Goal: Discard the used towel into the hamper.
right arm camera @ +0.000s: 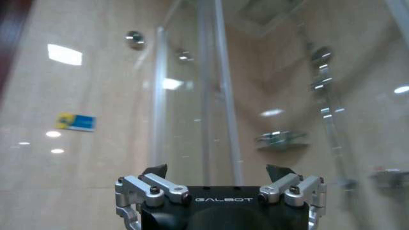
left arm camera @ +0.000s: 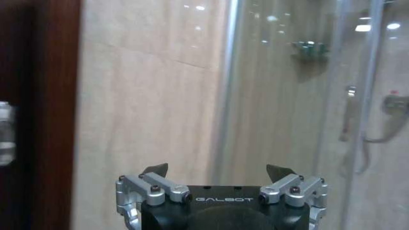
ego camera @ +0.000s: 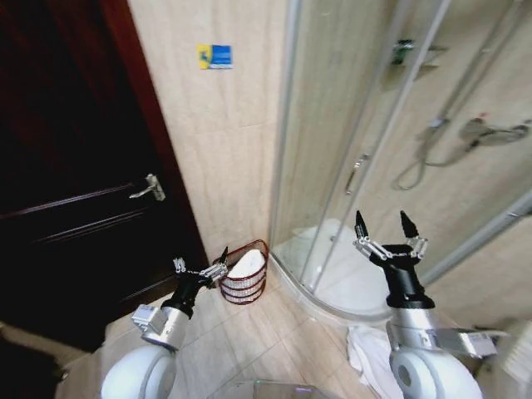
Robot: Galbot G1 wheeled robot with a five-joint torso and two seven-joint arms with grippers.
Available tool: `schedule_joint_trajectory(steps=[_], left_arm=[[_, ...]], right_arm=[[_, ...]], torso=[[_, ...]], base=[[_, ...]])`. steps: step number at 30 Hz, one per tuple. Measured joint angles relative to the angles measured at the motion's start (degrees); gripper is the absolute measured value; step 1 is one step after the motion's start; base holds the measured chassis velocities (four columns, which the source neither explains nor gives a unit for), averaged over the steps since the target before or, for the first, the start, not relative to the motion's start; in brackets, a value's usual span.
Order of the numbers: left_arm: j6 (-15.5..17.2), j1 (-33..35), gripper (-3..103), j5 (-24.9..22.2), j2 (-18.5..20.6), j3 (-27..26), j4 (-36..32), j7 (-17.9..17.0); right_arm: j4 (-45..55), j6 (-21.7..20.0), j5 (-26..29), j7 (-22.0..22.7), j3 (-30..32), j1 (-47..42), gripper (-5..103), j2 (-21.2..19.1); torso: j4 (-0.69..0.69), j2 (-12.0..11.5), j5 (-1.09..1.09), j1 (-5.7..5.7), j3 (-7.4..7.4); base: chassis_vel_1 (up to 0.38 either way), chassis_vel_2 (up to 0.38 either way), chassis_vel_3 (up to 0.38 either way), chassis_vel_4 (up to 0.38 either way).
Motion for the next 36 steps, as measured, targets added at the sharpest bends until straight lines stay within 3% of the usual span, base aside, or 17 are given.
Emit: schedule_joint_trajectory(steps=[7,28,36], left_arm=[[0.00,0.00,100,0.00,0.00,0.00,0.00,0.00],[0.00,0.00,100,0.00,0.00,0.00,0.00,0.00],[0.00,0.00,100,0.00,0.00,0.00,0.00,0.00]], right_arm=[[0.00,0.50,-0.15,0.30,0.93,-0.15,100,0.82],[-0.09,-5.63,1.54,8.22,2.02,1.63,100,0.52],[-0.11,-5.36,1.58,8.32,1.51,1.91,100,0.60]], torso=[[0.01,0.00,0.00,0.00,0.00],[0.01,0.00,0.00,0.00,0.00],[0.00,0.00,0.00,0.01,0.00]], base=[[-0.126,-0.119,-0.121,-0.136],[-0.121,-0.124,-0.124,-0.129],[-0.130,-0.122,-0.122,-0.138]])
